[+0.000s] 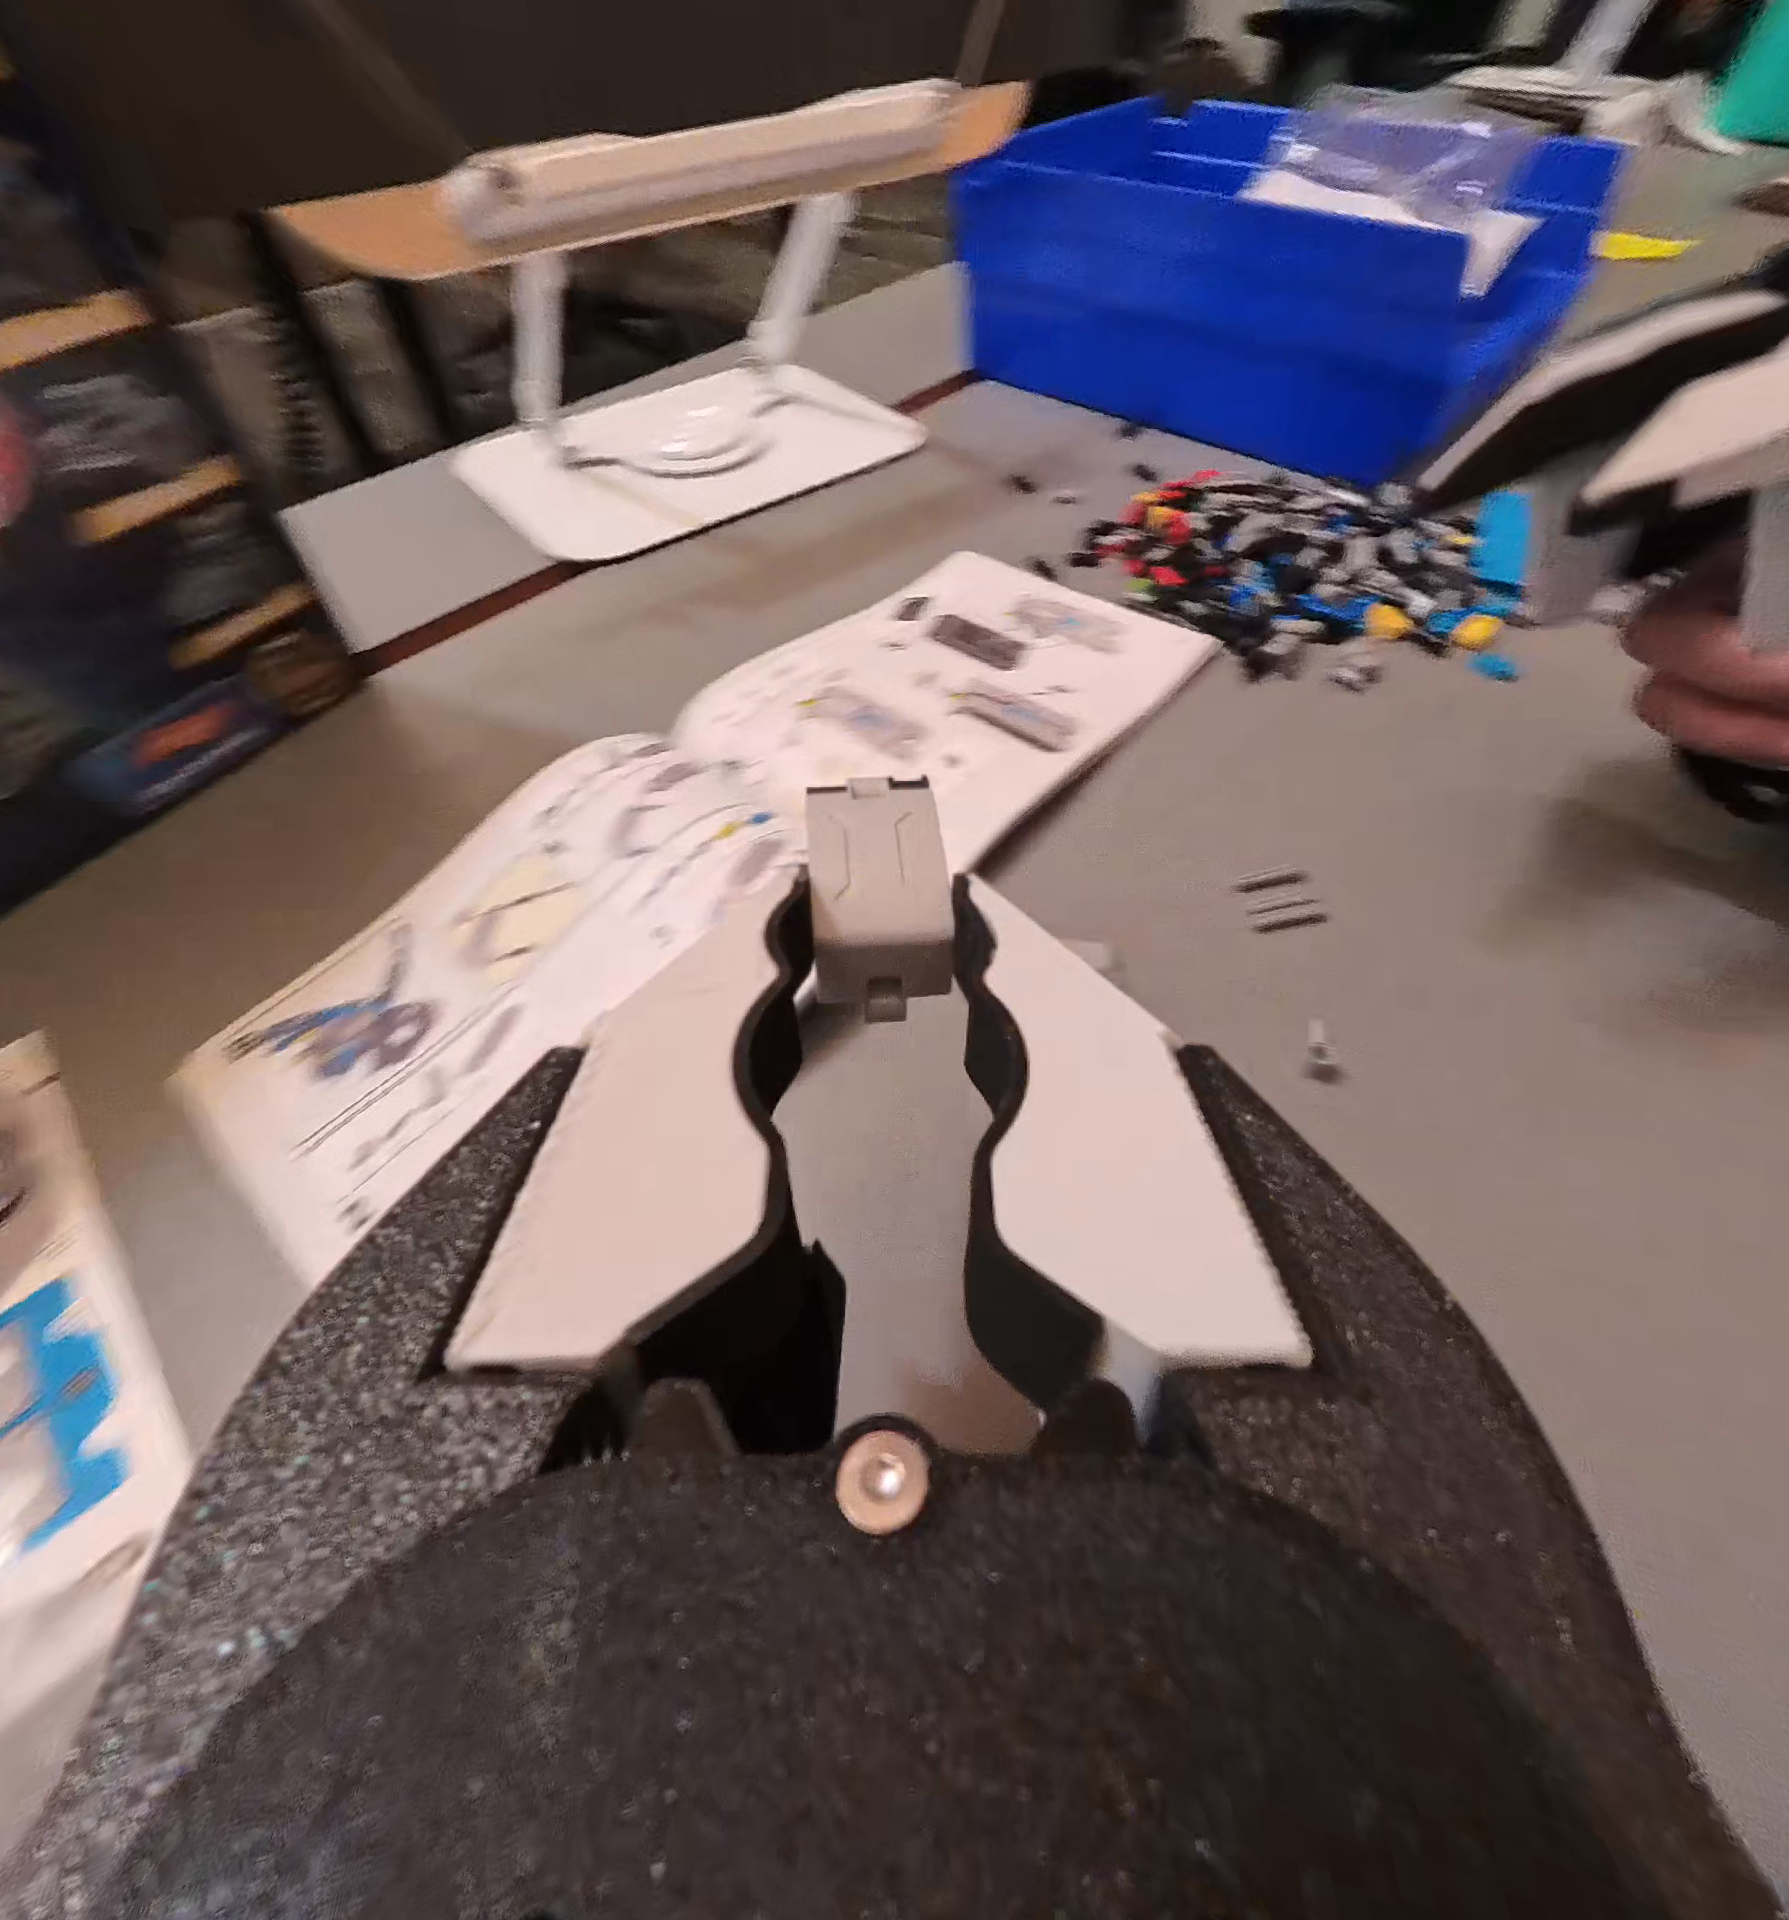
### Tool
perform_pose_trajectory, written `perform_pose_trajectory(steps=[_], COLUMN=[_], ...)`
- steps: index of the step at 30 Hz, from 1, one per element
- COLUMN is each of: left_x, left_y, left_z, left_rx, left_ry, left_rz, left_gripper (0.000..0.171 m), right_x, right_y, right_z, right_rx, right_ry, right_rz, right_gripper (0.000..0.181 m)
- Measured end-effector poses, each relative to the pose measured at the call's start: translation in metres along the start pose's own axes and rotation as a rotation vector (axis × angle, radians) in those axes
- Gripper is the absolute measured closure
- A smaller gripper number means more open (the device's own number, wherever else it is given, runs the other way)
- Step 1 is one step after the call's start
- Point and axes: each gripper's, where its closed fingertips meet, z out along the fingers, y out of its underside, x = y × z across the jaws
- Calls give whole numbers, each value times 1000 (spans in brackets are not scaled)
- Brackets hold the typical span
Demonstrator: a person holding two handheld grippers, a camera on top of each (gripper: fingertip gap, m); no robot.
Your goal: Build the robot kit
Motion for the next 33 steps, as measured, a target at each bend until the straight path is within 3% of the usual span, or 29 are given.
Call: perform_pose_trajectory(steps=[4, 8, 18, 21, 25, 29, 33], left_x=[-30, -34, -34, -18, 31, 76, 90], left_y=[1, 15, 23, 17, 10, 10, 19], left_z=[-14, -7, -2, -2, -5, -16, -20], left_rx=[27, -31, -67, -44, -27, -45, -103], left_ry=[-111, -68, -25, 51, 306, 544, 640], left_rz=[-67, -154, -172, -142, -108, -103, -149], left_gripper=[146, 146, 146, 146, 146, 146, 146], right_x=[12, 16, 25, 9, -14, -5, -2], right_y=[12, 21, 47, 69, 112, 121, 122], right_z=[6, 13, 23, 21, 25, 30, 34], right_rx=[-48, -85, -222, -367, -582, -637, -647], right_ry=[54, 45, 70, -4, -99, -54, -38], right_rz=[29, 51, 41, -73, -254, -316, -367], right_gripper=[159, 160, 159, 158, 160, 163, 163])
